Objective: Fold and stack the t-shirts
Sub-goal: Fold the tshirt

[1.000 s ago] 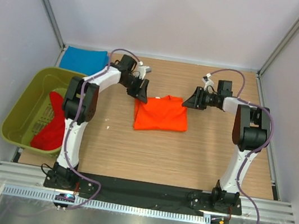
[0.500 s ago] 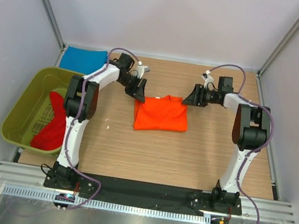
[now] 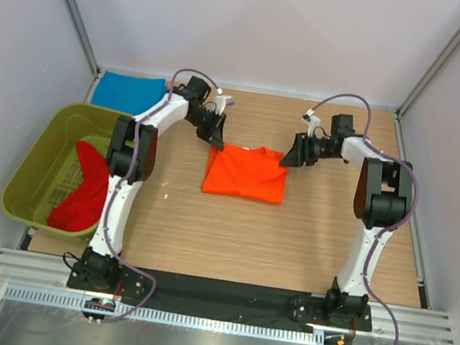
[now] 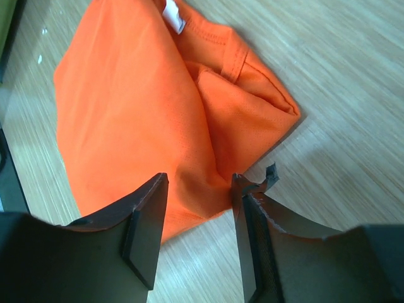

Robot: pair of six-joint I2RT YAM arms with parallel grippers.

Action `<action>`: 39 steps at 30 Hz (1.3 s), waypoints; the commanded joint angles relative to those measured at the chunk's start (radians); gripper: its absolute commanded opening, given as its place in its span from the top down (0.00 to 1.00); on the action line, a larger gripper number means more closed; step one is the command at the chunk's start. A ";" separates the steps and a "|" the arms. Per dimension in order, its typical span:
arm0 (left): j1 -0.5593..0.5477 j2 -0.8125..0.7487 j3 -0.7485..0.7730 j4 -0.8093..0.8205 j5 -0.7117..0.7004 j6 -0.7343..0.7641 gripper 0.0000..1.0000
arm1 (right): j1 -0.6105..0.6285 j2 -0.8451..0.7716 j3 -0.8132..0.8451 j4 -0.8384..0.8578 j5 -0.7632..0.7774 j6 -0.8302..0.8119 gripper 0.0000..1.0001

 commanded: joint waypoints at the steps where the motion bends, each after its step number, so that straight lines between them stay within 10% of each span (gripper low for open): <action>1: 0.003 0.026 0.079 -0.037 0.013 0.015 1.00 | 0.005 -0.027 0.011 -0.038 -0.011 -0.094 0.50; 15: 0.001 0.032 0.108 -0.048 -0.022 -0.002 1.00 | 0.016 -0.035 0.008 -0.046 0.000 -0.117 0.55; 22: 0.003 0.015 0.102 -0.045 -0.036 -0.028 1.00 | 0.025 -0.059 -0.003 -0.031 0.014 -0.106 0.98; 39: 0.006 -0.249 -0.087 0.090 -0.226 -0.218 1.00 | 0.086 -0.255 -0.060 0.140 0.067 0.003 0.99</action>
